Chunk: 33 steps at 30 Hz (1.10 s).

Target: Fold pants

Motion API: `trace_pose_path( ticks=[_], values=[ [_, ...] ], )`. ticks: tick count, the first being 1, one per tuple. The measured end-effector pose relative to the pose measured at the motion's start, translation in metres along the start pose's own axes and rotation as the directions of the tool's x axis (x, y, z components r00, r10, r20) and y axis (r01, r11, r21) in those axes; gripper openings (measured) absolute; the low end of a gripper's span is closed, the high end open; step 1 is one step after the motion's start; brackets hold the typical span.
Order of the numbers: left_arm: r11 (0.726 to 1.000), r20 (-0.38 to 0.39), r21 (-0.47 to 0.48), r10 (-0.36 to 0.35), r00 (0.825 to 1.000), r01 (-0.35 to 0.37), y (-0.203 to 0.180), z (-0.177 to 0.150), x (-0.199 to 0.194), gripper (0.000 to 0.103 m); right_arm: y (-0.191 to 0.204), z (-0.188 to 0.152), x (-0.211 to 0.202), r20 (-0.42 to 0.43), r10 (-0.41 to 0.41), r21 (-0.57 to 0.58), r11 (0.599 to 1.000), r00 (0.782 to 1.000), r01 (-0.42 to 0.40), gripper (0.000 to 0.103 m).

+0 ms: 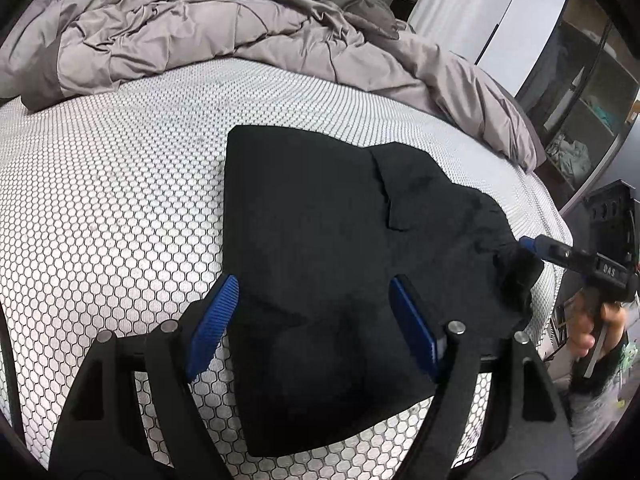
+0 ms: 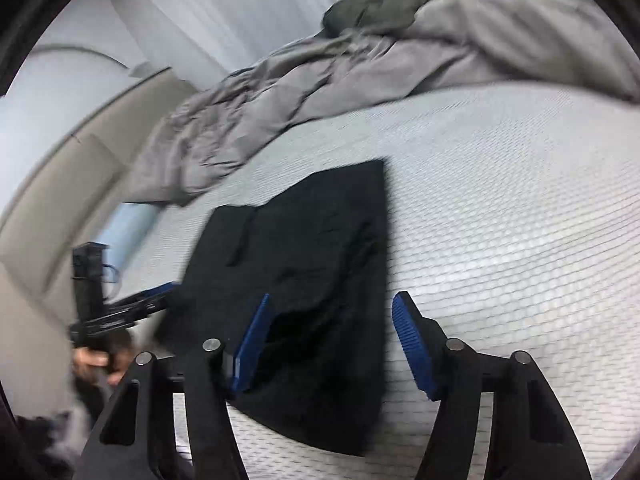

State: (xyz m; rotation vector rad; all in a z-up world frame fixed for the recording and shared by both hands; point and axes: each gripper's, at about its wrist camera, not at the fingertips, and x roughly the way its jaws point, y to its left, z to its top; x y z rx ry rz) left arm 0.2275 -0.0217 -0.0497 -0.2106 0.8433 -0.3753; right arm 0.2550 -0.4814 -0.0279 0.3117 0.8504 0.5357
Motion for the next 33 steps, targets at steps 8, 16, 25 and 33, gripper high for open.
trace_pose_path(
  ticks=[8, 16, 25, 33],
  values=[
    [0.999, -0.046, 0.024, 0.042, 0.998, -0.041, -0.011, -0.001, 0.012, 0.075, 0.034, -0.012, 0.028, -0.119, -0.297, -0.276, 0.927, 0.948, 0.255, 0.065],
    [0.999, -0.024, 0.012, 0.031, 0.999, -0.031, -0.011, 0.0, 0.006, 0.075, -0.007, -0.008, -0.013, -0.051, -0.102, -0.112, 0.989, 0.993, 0.096, 0.064],
    [0.999, -0.036, -0.002, 0.041, 0.999, -0.041, -0.003, -0.002, 0.006, 0.075, -0.025, 0.002, 0.056, -0.201, 0.033, 0.024, 0.999, 0.979, -0.028, 0.05],
    [0.999, -0.009, -0.026, 0.025, 1.0, -0.025, 0.001, 0.0, -0.008, 0.075, 0.013, 0.023, 0.006, -0.042, 0.056, -0.087, 0.994, 0.998, -0.06, 0.018]
  ],
)
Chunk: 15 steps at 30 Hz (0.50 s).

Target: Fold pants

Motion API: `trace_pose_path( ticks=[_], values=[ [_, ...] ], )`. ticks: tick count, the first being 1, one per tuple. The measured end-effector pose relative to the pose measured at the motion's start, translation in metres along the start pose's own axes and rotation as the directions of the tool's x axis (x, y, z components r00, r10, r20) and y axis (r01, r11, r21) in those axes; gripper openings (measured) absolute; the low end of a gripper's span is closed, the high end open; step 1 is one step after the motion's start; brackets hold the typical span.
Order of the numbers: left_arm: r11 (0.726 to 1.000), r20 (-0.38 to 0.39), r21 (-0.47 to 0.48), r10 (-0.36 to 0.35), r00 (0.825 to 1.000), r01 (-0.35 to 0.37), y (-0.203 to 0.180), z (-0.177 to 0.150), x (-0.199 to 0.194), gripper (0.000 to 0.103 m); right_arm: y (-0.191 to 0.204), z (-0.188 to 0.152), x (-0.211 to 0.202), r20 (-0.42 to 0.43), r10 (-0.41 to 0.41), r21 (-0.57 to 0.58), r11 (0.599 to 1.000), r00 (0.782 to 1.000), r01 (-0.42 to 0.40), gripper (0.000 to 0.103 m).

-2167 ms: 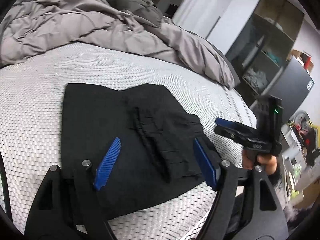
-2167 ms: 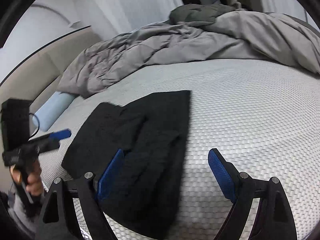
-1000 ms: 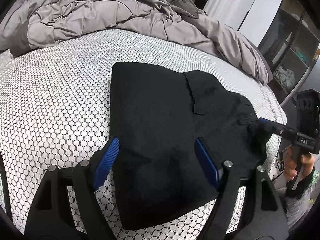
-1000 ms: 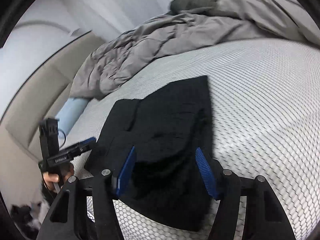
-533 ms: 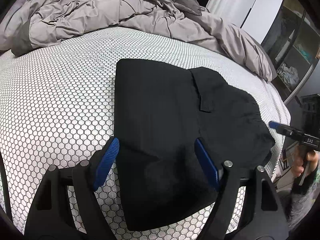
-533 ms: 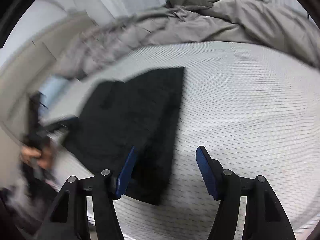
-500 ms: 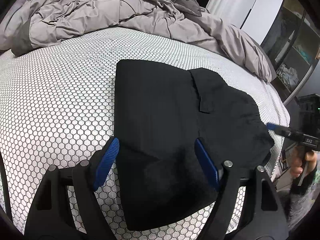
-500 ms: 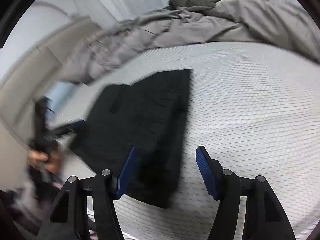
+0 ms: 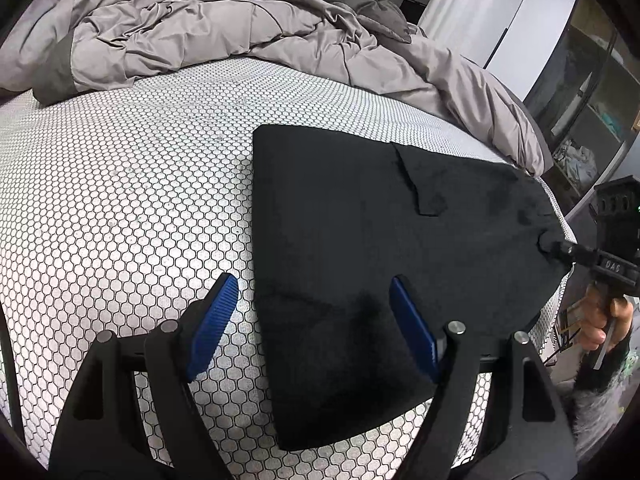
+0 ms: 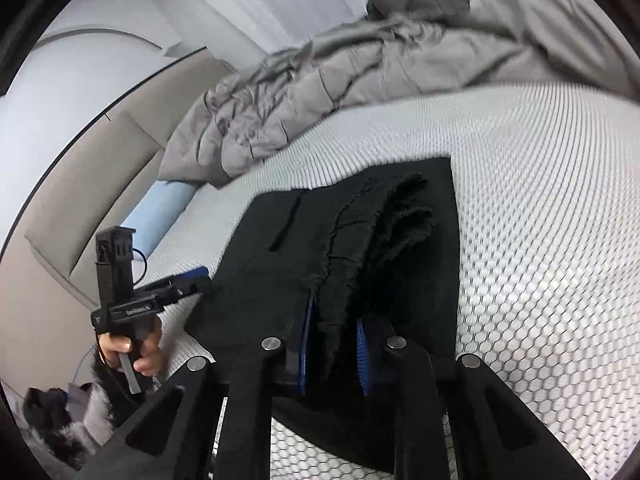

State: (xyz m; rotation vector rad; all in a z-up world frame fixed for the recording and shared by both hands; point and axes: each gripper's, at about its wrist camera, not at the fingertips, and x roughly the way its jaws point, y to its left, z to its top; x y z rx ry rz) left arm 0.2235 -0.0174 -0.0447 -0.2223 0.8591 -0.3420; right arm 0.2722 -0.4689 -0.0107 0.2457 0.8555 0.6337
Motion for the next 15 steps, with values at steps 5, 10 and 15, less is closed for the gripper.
trace_pose_path(
  ticks=[5, 10, 15],
  values=[
    [1.0, -0.028, -0.009, 0.03, 0.999, -0.03, 0.003, -0.004, 0.006, 0.075, -0.024, -0.019, 0.034, -0.168, -0.215, -0.016, 0.976, 0.962, 0.216, 0.035],
    [0.998, 0.063, 0.059, 0.002, 0.998, -0.005, -0.016, -0.002, -0.016, 0.075, -0.001, -0.013, -0.001, 0.024, -0.27, -0.096, 0.958, 0.963, 0.271, 0.047],
    [0.964, 0.009, 0.252, -0.094, 0.996, 0.089, -0.069, -0.012, -0.001, 0.076, 0.048, -0.009, 0.0, 0.111, -0.191, -0.19, 0.959, 0.975, 0.21, 0.047]
  ],
)
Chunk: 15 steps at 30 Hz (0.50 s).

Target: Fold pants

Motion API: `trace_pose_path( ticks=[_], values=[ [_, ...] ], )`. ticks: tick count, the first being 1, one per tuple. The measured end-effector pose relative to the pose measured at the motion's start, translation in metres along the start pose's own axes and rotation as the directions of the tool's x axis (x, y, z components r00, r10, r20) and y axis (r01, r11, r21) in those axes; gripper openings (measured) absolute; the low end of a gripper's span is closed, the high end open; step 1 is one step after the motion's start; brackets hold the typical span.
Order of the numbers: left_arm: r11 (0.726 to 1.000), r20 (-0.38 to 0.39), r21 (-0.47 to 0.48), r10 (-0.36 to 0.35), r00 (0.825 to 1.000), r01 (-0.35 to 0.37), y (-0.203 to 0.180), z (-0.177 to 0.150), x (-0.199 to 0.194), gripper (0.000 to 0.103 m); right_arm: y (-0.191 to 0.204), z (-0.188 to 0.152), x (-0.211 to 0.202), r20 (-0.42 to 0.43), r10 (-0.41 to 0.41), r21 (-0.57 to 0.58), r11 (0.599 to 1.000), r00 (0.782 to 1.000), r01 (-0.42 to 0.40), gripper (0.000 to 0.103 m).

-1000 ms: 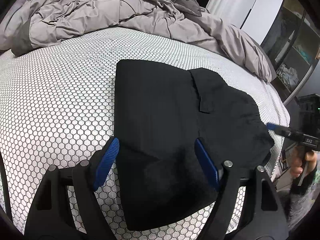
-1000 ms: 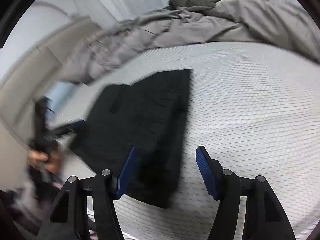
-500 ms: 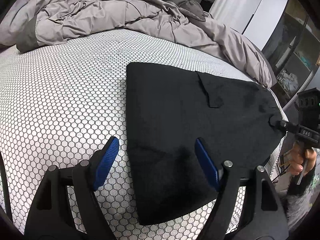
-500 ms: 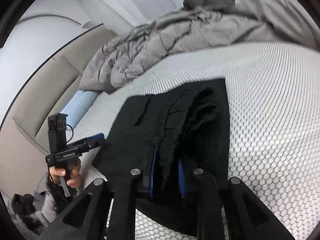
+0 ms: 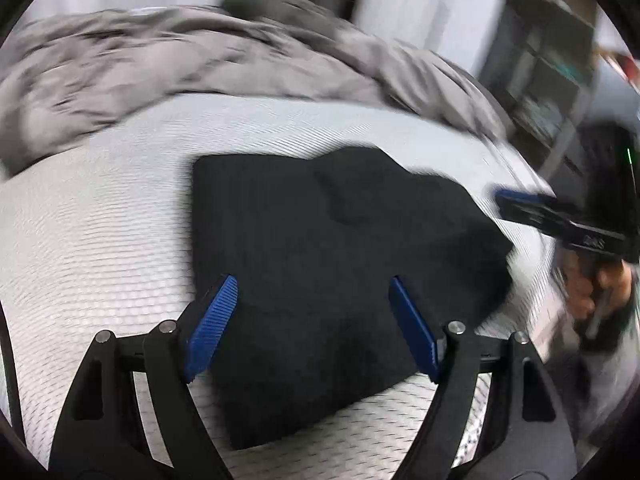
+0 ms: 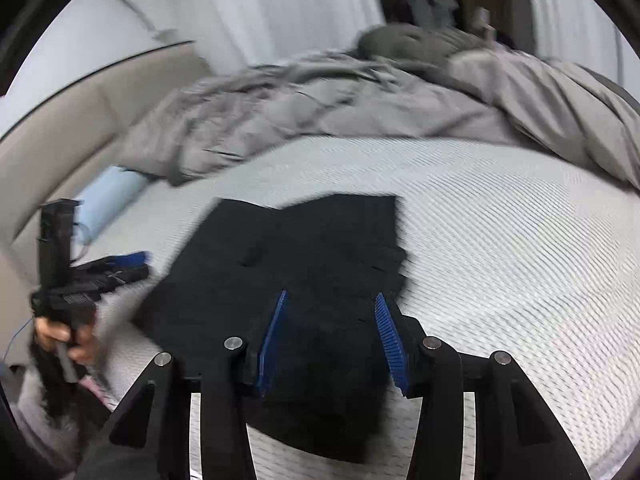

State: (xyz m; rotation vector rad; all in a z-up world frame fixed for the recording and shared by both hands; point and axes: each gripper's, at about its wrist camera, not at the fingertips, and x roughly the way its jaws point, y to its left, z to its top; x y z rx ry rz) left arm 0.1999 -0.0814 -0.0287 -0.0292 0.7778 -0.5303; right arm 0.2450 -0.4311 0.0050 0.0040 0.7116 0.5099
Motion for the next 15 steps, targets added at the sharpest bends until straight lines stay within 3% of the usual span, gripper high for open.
trace_pose_path(
  ticks=[2, 3, 7, 10, 13, 14, 15],
  values=[
    [0.997, -0.075, 0.067, -0.032, 0.997, 0.037, -0.017, -0.002, 0.024, 0.076, 0.023, -0.002, 0.017, -0.038, 0.025, -0.046, 0.999, 0.999, -0.027, 0.047],
    [0.993, -0.117, 0.115, -0.013, 0.993, 0.026, -0.024, -0.006, 0.037, 0.076, 0.036, -0.005, 0.036, -0.087, 0.027, -0.08, 0.996, 0.996, -0.034, 0.047],
    [0.985, -0.158, 0.175, 0.019, 0.987, 0.009, -0.022, -0.016, 0.042, 0.075, 0.054, -0.027, 0.097, -0.236, -0.063, -0.202, 0.979, 0.97, 0.014, 0.046],
    [0.99, -0.142, 0.137, -0.009, 0.99, 0.029, -0.006, -0.023, 0.027, 0.075, 0.043, -0.034, 0.076, -0.207, -0.157, -0.264, 0.96, 0.966, 0.099, 0.046],
    [0.99, -0.128, 0.14, -0.005, 0.992, 0.023, 0.001, -0.027, 0.02, 0.076, 0.013, -0.04, 0.042, -0.183, -0.196, -0.24, 0.959, 0.963, 0.149, 0.045],
    [0.99, -0.127, 0.139, 0.001, 0.992, 0.017, 0.002, -0.028, 0.019, 0.076, 0.006, -0.042, 0.037, -0.178, -0.234, -0.245, 0.951, 0.956, 0.188, 0.05],
    [0.99, -0.123, 0.138, 0.013, 0.992, 0.004, 0.001, -0.026, 0.016, 0.076, -0.002, -0.043, 0.032, -0.177, -0.251, -0.223, 0.952, 0.952, 0.21, 0.068]
  ],
)
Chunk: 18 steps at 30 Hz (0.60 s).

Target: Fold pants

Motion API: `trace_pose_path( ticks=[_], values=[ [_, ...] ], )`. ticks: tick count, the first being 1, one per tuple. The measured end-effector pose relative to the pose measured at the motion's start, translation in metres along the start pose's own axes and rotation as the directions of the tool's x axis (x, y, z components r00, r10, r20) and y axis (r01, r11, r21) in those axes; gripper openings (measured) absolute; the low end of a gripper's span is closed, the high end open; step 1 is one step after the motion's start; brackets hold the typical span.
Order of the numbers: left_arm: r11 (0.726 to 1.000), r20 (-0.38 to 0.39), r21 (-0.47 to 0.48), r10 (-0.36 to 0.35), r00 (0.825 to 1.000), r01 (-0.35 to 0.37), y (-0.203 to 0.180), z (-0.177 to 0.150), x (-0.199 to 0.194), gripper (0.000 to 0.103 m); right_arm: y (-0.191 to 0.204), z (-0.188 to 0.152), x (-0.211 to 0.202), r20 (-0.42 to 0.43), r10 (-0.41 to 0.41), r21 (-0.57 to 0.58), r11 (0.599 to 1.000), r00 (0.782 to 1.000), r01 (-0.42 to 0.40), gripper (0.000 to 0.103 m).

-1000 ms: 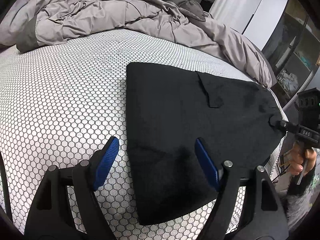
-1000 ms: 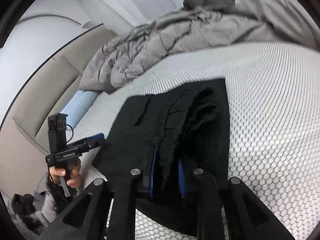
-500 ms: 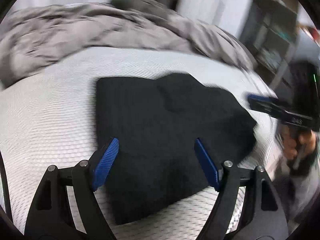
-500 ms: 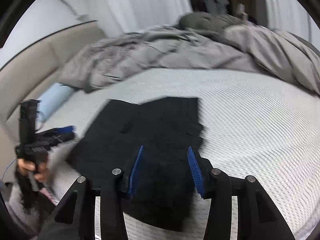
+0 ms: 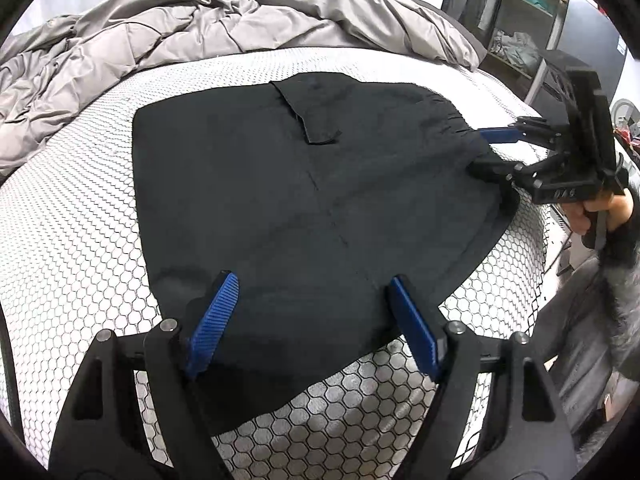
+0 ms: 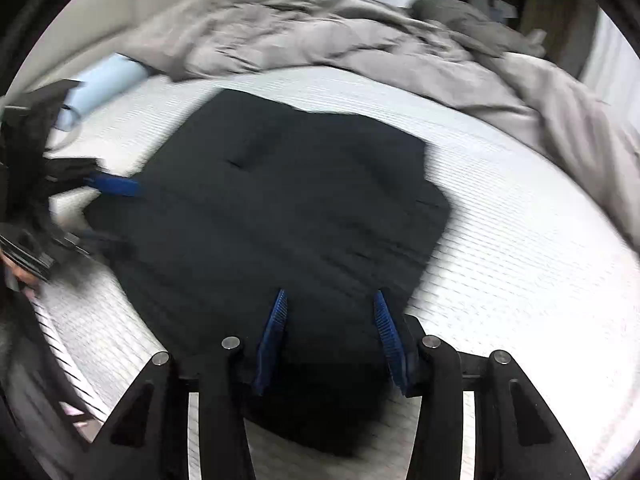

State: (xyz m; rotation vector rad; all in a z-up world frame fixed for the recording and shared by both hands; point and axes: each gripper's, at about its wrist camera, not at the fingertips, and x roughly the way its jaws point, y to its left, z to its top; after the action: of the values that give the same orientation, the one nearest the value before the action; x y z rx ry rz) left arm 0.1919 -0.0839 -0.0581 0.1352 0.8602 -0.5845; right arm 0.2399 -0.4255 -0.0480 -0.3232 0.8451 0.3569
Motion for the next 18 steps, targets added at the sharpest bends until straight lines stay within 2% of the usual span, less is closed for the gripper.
trace_pose_path(
  ticks=[2, 4, 6, 8, 9, 11, 13, 15, 18],
  values=[
    [1.0, 0.006, -0.008, 0.006, 1.0, -0.006, -0.002, 0.004, -0.008, 0.076, -0.008, 0.0, -0.008, 0.029, 0.035, 0.059, 0.998, 0.999, -0.037, 0.068],
    [1.0, 0.047, -0.019, -0.014, 0.999, 0.015, -0.005, 0.01, -0.022, 0.076, -0.002, 0.007, -0.02, 0.093, -0.011, 0.046, 0.999, 0.996, 0.006, 0.067],
    [0.999, 0.093, -0.021, -0.037, 0.995, 0.04, -0.007, 0.02, -0.031, 0.076, 0.003, 0.018, -0.031, 0.157, -0.013, 0.034, 0.999, 0.988, 0.008, 0.067],
    [0.999, 0.101, -0.017, -0.044, 0.994, 0.046, -0.008, 0.029, -0.026, 0.076, 0.011, 0.026, -0.04, 0.206, 0.042, 0.039, 0.998, 0.978, -0.051, 0.067],
    [0.999, 0.097, -0.016, -0.038, 0.995, 0.04, -0.008, 0.034, -0.018, 0.076, 0.02, 0.033, -0.035, 0.201, 0.102, 0.028, 0.994, 0.974, -0.11, 0.067],
    [0.999, 0.073, -0.004, -0.033, 0.997, 0.033, -0.013, 0.045, 0.003, 0.076, 0.039, 0.045, -0.012, 0.148, 0.143, 0.01, 0.989, 0.979, -0.146, 0.067],
    [1.0, 0.001, -0.008, 0.003, 1.0, -0.003, -0.008, 0.048, 0.031, 0.076, 0.061, 0.054, 0.025, 0.054, 0.14, 0.004, 0.99, 0.989, -0.14, 0.067],
    [1.0, -0.005, -0.009, -0.016, 1.0, 0.016, 0.001, 0.045, 0.035, 0.076, 0.07, 0.058, 0.054, -0.022, 0.146, -0.021, 0.989, 0.989, -0.147, 0.064],
    [1.0, -0.011, -0.026, -0.003, 1.0, 0.003, 0.011, 0.038, 0.024, 0.076, 0.057, 0.054, 0.06, -0.027, 0.082, -0.033, 0.996, 0.996, -0.083, 0.062]
  ],
)
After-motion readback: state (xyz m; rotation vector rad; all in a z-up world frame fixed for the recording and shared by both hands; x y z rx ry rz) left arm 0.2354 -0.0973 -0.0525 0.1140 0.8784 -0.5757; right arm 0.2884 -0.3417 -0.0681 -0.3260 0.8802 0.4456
